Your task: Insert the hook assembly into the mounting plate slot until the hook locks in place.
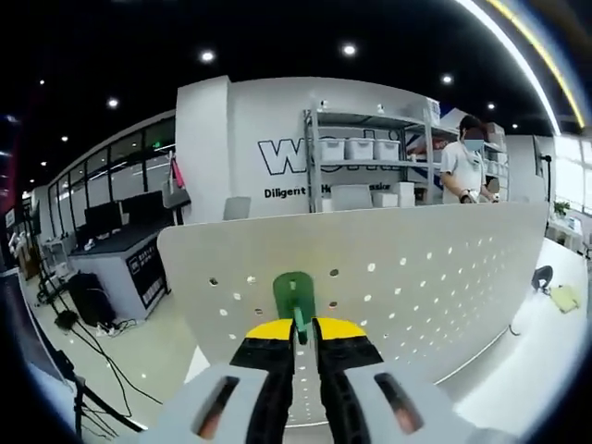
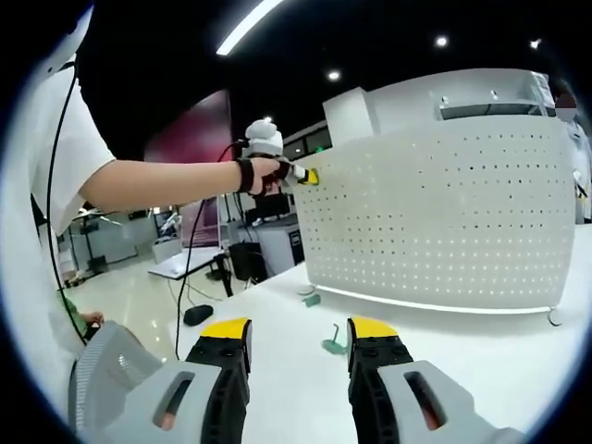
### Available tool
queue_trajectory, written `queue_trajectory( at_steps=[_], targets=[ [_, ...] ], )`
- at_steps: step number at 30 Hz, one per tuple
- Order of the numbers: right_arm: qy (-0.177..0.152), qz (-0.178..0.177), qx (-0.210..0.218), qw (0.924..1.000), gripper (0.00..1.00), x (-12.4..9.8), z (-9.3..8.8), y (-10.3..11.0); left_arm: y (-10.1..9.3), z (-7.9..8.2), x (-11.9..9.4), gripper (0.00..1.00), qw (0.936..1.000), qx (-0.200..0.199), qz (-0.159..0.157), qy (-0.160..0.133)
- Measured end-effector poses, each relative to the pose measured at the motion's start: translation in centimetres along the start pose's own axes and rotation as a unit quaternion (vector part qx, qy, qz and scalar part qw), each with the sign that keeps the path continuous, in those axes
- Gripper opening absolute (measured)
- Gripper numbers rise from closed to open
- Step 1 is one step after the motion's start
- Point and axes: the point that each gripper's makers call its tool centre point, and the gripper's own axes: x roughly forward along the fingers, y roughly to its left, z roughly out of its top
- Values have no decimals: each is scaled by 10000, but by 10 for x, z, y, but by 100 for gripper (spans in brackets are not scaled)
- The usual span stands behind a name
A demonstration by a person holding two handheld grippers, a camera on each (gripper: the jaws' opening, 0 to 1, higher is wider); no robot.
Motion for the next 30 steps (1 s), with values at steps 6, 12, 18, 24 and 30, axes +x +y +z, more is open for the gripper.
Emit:
queue_trajectory(
  at_steps=[6,12,18,24,30],
  targets=[
    [34,23,-75,10000,42,1,4,2,-8,-2,-10,16,9997,112,-203,-78],
    [79,11,-165,9998,42,2,6,5,-14,-6,-23,19,9989,187,-394,-147],
    [116,-35,-250,9996,42,0,8,7,-21,-15,-37,22,9977,160,-633,-168],
    [183,-44,-308,9993,42,2,10,10,-33,-27,-55,25,9950,58,-979,-162],
    [234,-6,-406,9989,42,10,11,15,-40,-44,-77,28,9924,5,-1218,-168]
  ],
)
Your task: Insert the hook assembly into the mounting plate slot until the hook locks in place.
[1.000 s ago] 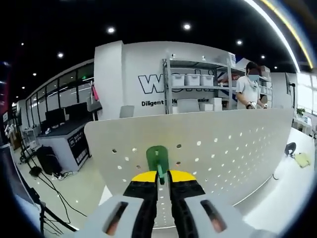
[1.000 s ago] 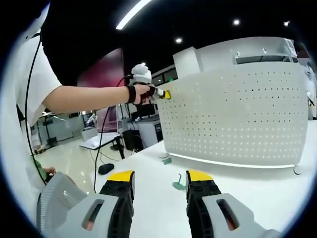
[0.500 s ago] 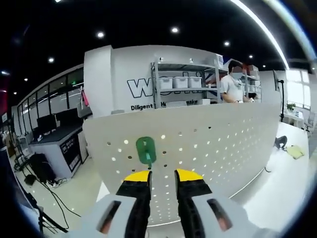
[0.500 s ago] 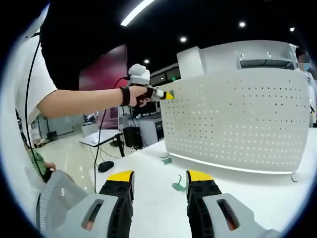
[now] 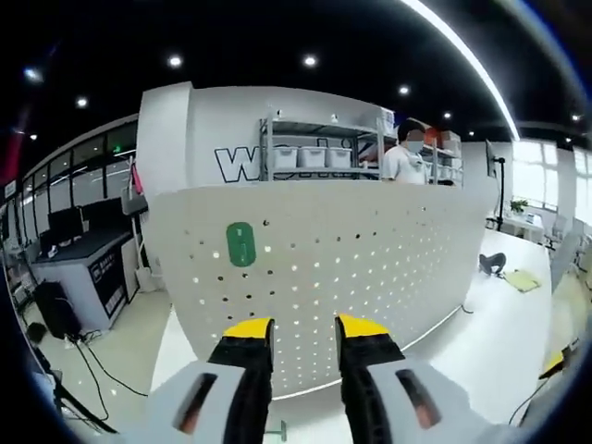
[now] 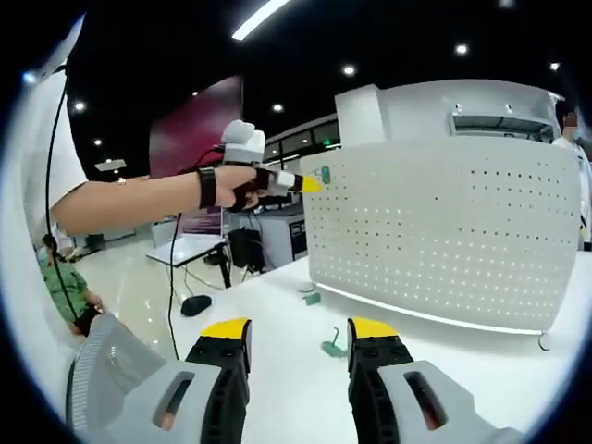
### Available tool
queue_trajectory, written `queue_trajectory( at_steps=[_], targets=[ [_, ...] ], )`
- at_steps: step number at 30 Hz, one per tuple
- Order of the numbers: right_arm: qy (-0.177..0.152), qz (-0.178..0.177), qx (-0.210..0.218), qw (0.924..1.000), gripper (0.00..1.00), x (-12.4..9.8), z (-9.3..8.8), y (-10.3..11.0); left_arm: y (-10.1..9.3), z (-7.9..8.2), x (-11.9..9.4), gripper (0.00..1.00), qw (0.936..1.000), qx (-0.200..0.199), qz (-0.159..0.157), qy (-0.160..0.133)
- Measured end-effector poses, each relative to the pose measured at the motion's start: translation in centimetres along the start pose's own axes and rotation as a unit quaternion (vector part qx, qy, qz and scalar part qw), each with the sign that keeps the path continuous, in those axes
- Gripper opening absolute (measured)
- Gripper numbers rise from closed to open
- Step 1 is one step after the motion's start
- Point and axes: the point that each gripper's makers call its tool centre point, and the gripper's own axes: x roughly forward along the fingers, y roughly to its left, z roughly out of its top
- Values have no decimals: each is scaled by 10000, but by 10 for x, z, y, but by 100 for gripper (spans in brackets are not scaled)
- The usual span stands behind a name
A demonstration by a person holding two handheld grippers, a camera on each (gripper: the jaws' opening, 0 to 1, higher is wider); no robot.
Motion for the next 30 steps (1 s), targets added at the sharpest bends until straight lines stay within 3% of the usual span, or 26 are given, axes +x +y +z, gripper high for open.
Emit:
queue_trajectory(
  at_steps=[6,20,30],
  targets=[
    [102,31,-105,9999,41,9,-2,5,-13,-19,-16,33,9990,-233,-363,92],
    [279,7,-202,9994,39,23,-2,2,-29,-41,-58,44,9961,-345,-789,-174],
    [442,-20,-271,9987,37,29,-4,3,-45,-65,-83,49,9932,-485,-1043,-150]
  ],
)
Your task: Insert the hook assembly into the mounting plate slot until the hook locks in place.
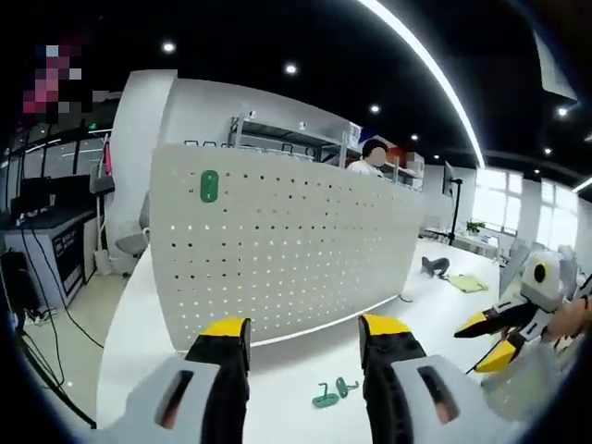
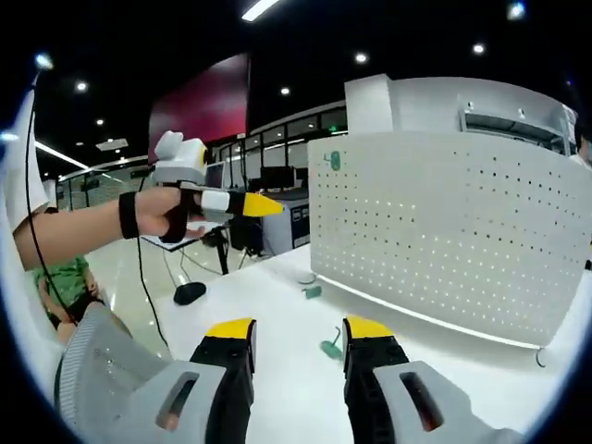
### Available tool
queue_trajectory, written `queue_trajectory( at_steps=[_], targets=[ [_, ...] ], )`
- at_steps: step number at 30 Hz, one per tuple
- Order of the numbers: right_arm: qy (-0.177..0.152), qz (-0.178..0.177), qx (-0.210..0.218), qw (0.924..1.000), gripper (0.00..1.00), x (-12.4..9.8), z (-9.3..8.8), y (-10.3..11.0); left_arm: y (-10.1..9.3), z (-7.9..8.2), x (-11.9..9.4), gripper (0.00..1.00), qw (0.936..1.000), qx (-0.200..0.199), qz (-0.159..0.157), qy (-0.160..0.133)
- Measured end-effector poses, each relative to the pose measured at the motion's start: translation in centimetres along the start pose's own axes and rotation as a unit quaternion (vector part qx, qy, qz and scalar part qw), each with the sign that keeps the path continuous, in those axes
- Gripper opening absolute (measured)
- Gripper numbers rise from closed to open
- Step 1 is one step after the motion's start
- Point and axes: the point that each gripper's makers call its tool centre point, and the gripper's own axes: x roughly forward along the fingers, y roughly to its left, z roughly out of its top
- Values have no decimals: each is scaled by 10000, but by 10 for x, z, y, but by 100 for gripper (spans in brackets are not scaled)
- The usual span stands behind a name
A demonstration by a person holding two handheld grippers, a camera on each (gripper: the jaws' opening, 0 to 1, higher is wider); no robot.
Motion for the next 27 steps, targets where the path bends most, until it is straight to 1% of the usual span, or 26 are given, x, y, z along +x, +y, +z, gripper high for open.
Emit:
queue_trajectory(
  at_steps=[2,4,7,9,10,12,14,18,19,24,27],
  targets=[
    [31,-19,24,10000,37,2,-1,0,-4,-5,-3,50,10000,0,-76,-4],
    [44,-24,-30,10000,37,3,-2,0,-6,-11,-4,50,10000,-19,-78,58],
    [106,-11,-23,9999,36,5,-5,1,-10,-16,-6,50,9999,-60,-133,59],
    [126,-4,-34,9999,36,6,-6,1,-11,-21,-7,50,9998,-141,-112,103],
    [150,0,-34,9999,36,6,-6,1,-14,-22,-7,50,9997,-162,-160,79],
    [144,6,-45,9999,36,7,-6,0,-16,-25,-8,50,9996,-228,-157,92],
    [199,25,-49,9998,36,9,-8,-2,-19,-31,-8,50,9994,-229,-187,163],
    [278,41,-65,9996,36,14,-13,-6,-23,-36,-10,51,9991,-295,-274,128],
    [341,59,-67,9994,36,16,-16,-6,-24,-39,-11,51,9990,-276,-310,175],
    [463,99,-104,9988,35,24,-22,-9,-26,-45,-14,52,9986,-337,-367,198],
    [570,135,-115,9982,35,30,-26,-11,-26,-51,-15,52,9984,-335,-368,266]
  ],
)
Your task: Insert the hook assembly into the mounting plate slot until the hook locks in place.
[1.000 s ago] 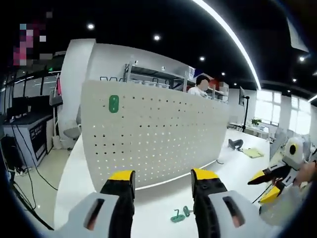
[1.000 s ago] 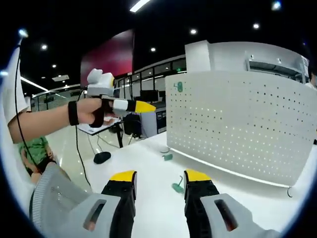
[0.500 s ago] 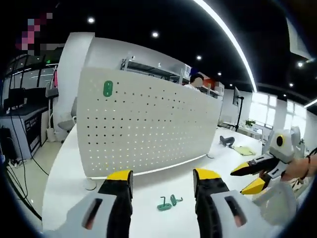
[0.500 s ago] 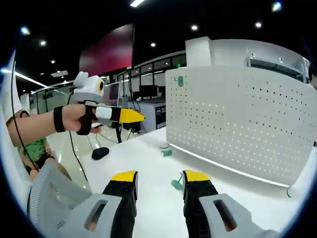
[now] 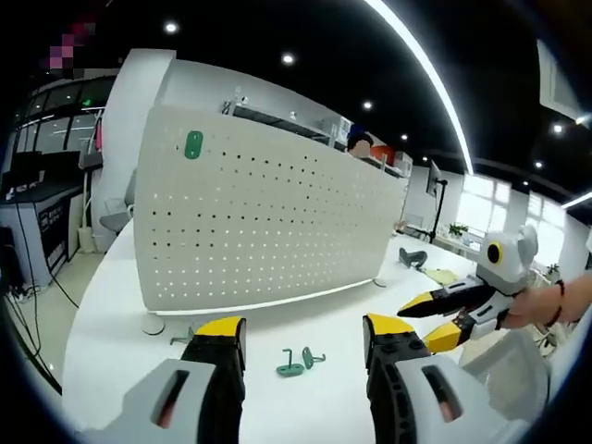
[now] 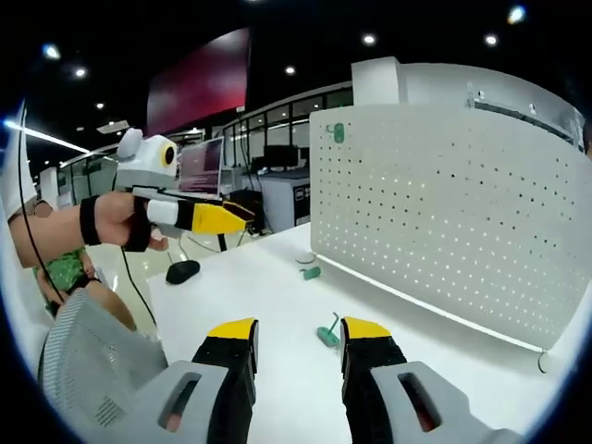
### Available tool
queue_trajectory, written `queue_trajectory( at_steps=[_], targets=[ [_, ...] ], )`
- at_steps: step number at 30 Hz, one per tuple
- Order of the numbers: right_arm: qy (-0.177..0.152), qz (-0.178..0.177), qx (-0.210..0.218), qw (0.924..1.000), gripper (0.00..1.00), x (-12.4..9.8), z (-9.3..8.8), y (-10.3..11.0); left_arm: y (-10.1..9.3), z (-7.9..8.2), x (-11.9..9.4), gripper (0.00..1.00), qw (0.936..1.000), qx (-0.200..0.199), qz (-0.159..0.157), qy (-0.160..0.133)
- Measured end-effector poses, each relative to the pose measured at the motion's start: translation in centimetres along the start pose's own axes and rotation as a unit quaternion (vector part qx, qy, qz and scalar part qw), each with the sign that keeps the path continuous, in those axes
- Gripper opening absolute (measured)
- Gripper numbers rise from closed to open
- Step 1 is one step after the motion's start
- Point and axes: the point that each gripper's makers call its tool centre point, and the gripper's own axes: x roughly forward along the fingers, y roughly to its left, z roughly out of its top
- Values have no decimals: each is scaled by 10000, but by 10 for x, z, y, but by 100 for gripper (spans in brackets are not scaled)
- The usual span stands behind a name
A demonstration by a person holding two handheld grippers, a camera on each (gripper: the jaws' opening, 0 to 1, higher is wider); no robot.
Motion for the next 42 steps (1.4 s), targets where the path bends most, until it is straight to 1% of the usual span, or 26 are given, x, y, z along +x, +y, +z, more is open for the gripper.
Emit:
queue_trajectory(
  at_steps=[2,11,17,24,25,28,33,37,42],
  targets=[
    [40,26,-63,10000,35,5,-1,-1,-1,-3,-1,52,10000,-64,-18,-13],
    [297,116,-29,9995,35,18,-13,-8,-6,-22,4,52,9997,-138,-78,174],
    [329,110,47,9994,35,20,-18,-9,-8,-35,12,51,9993,-150,-69,342],
    [382,80,120,9992,35,17,-26,-10,-16,-51,26,49,9983,-263,-150,499],
    [386,81,135,9991,35,16,-27,-10,-18,-54,28,48,9978,-294,-174,567],
    [369,59,167,9992,35,12,-29,-10,-21,-58,33,45,9974,-264,-165,656],
    [365,5,238,9991,35,7,-32,-11,-25,-64,43,43,9966,-227,-209,765],
    [363,-53,293,9989,35,2,-35,-13,-27,-73,51,42,9952,-185,-253,924],
    [364,-131,335,9987,35,-5,-39,-13,-31,-82,61,39,9939,-174,-325,1041]
  ],
)
